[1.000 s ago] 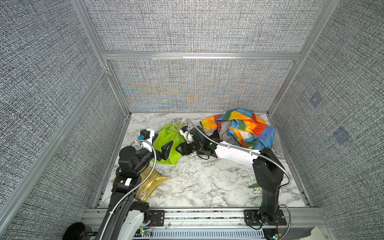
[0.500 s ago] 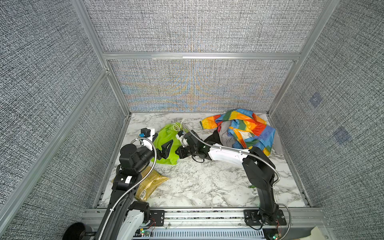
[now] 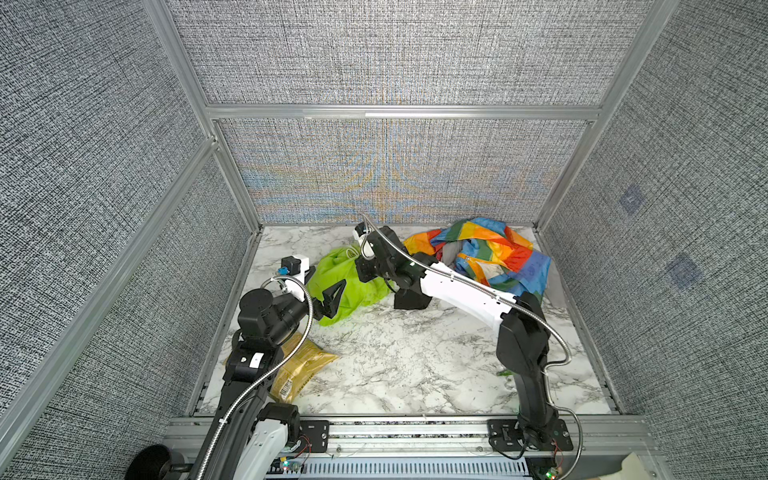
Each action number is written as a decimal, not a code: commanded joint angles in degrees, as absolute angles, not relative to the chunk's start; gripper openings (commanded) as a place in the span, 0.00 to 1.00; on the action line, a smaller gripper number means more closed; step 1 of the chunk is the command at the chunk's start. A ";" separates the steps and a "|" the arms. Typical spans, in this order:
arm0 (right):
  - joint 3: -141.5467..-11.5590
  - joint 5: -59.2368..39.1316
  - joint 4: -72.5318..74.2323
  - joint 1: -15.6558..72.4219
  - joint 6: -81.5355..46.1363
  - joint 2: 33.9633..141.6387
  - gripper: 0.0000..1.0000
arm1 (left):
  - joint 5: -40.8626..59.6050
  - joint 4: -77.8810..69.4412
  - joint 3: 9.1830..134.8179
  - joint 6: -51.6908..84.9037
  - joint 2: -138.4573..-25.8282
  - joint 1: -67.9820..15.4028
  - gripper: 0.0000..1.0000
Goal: Pick out a specific cloth from the pile
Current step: 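Lower the lime-green garment onto the table beside the left gripper, then open the right gripper to release the drawstrings and rise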
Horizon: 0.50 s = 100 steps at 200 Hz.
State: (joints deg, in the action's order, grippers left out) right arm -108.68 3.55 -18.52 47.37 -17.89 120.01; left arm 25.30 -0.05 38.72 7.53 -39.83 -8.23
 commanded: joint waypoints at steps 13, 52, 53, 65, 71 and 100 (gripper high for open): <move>-115.39 3.74 -21.45 43.86 -15.73 127.28 0.00 | 26.03 -1.27 38.79 7.56 -39.99 -8.25 0.98; -120.62 0.08 -23.68 42.27 -17.03 136.80 0.00 | 26.30 -1.39 38.69 7.73 -40.16 -8.20 0.99; -120.52 0.08 -23.57 42.27 -17.08 136.95 0.00 | 26.29 -1.40 38.68 7.73 -40.17 -8.19 0.99; -118.89 0.09 -21.82 42.23 -17.48 138.03 0.00 | 26.36 -1.53 38.67 7.82 -40.40 -8.17 0.99; -118.11 0.16 -20.88 42.11 -17.64 138.52 0.00 | 26.52 -1.56 38.67 7.87 -40.51 -8.22 0.99; -118.03 0.29 -19.35 41.84 -18.19 142.25 0.00 | 27.03 -1.64 38.76 8.09 -41.18 -8.18 0.99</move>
